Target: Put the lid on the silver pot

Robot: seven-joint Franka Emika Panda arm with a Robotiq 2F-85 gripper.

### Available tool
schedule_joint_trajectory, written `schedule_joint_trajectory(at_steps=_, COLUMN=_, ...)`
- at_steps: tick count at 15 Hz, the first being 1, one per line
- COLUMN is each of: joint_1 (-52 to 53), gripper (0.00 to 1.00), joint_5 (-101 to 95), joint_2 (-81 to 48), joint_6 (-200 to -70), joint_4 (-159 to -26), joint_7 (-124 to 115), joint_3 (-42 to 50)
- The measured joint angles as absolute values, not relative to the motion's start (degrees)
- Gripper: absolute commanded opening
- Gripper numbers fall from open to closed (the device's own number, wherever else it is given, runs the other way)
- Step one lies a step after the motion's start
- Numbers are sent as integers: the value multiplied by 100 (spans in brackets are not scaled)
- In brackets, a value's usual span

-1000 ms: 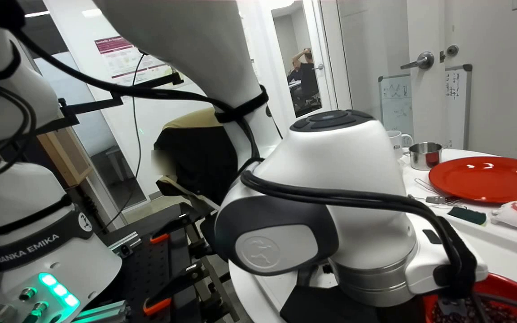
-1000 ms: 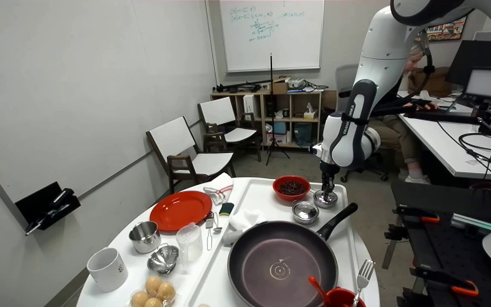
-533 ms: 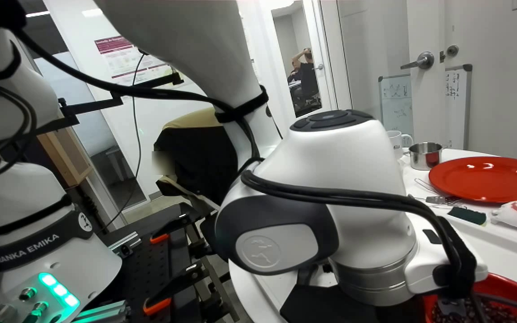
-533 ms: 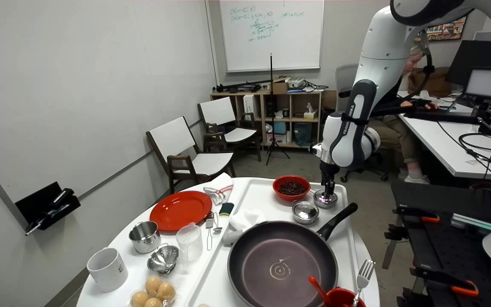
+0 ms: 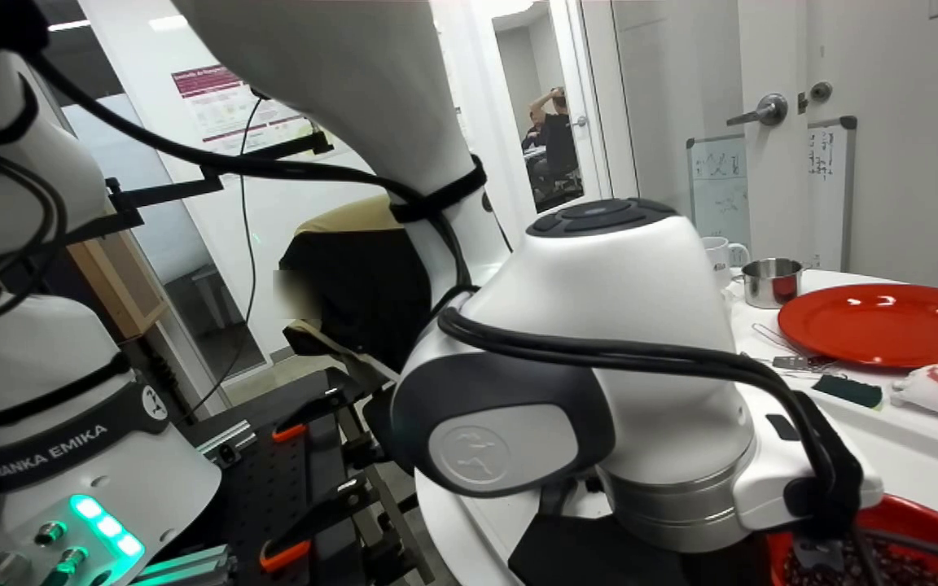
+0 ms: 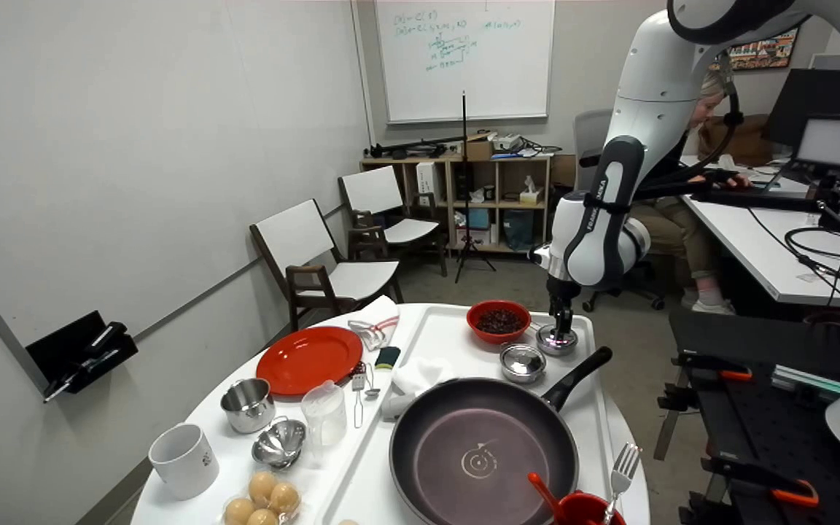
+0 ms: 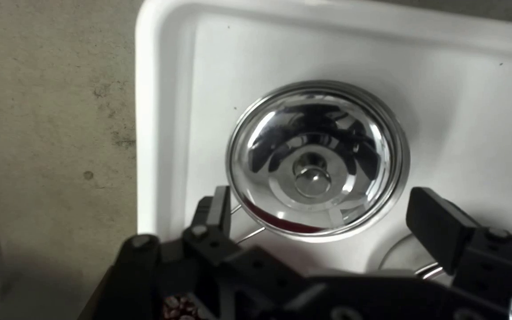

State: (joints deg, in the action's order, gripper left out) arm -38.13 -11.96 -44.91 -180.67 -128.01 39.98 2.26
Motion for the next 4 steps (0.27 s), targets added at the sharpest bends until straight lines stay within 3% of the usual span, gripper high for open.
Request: schedule_joint_trajectory(at_steps=4, joint_1=-3802, gripper=100, joint_5=-1196, joint_2=-4491, joint_6=-18067, joint_4=-12801, joint_7=3951, joint_3=226)
